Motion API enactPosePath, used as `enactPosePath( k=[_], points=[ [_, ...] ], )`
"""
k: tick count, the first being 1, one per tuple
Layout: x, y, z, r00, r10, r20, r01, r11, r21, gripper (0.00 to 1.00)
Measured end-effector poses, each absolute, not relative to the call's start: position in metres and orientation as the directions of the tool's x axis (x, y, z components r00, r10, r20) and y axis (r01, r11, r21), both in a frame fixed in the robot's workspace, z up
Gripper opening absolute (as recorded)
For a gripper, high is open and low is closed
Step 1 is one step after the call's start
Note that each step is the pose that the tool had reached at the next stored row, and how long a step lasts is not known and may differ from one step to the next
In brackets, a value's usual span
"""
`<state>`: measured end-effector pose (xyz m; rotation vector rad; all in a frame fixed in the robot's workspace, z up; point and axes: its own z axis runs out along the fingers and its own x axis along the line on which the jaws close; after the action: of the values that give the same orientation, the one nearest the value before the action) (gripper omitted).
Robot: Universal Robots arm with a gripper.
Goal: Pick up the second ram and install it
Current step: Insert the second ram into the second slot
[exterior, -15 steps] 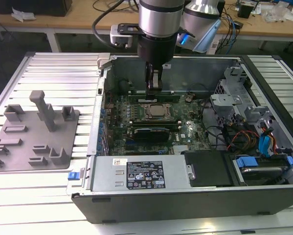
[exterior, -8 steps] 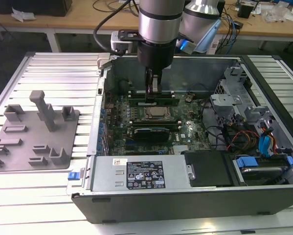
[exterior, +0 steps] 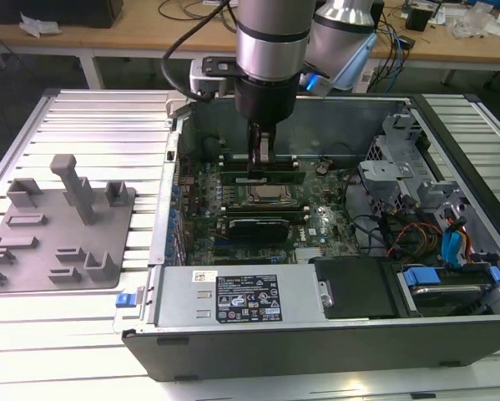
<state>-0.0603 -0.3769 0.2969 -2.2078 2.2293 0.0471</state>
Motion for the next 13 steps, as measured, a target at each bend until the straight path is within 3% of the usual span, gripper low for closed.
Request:
enactPosePath(
  k=[13],
  points=[
    [-0.060,-0.377,0.261,-0.006,-1.000,-0.025,-1.000,0.005,0.019,0.10]
  ],
)
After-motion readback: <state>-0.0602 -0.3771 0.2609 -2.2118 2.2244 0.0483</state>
